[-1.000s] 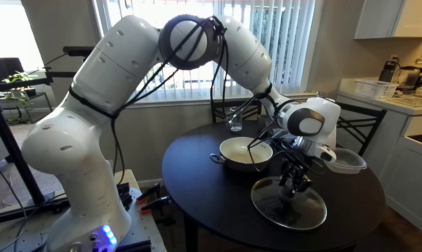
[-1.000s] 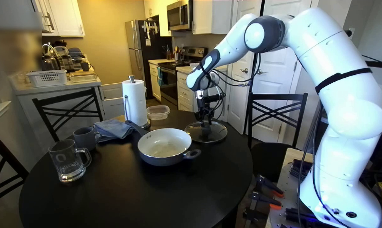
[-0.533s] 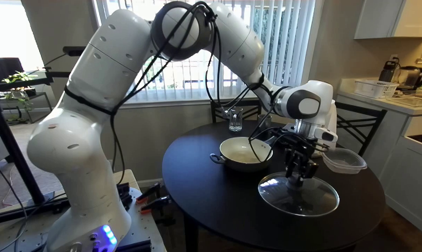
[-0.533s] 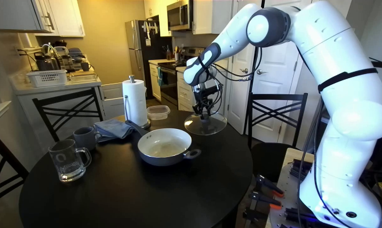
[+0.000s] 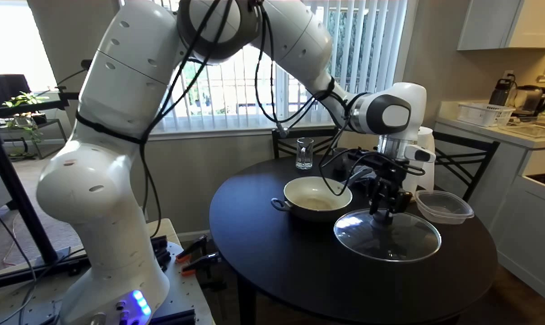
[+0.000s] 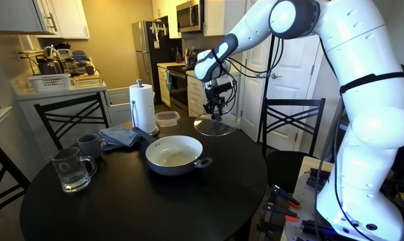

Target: Put the lid on the pot

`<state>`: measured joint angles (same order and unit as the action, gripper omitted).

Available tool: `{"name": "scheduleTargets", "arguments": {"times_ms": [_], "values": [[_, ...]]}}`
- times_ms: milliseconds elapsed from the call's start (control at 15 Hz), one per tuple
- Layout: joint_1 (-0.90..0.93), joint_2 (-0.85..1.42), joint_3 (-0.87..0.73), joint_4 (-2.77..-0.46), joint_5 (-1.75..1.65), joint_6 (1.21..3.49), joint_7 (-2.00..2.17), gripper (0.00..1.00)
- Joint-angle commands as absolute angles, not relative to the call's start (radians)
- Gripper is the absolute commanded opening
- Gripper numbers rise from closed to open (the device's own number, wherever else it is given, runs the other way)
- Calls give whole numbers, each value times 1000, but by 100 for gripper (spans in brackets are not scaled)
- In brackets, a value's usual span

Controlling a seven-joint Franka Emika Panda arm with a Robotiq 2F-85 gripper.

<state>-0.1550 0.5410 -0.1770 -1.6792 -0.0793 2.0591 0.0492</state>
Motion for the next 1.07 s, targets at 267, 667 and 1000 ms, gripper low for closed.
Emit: {"name": "scheduleTargets", "arguments": {"times_ms": [267, 667, 1000], "values": [[-54, 400, -132, -1737, -214, 1937, 33, 32], [-6, 439, -74, -1681, -241, 1875, -8, 32], [16, 509, -22, -1611, -233, 1827, -96, 32]]}}
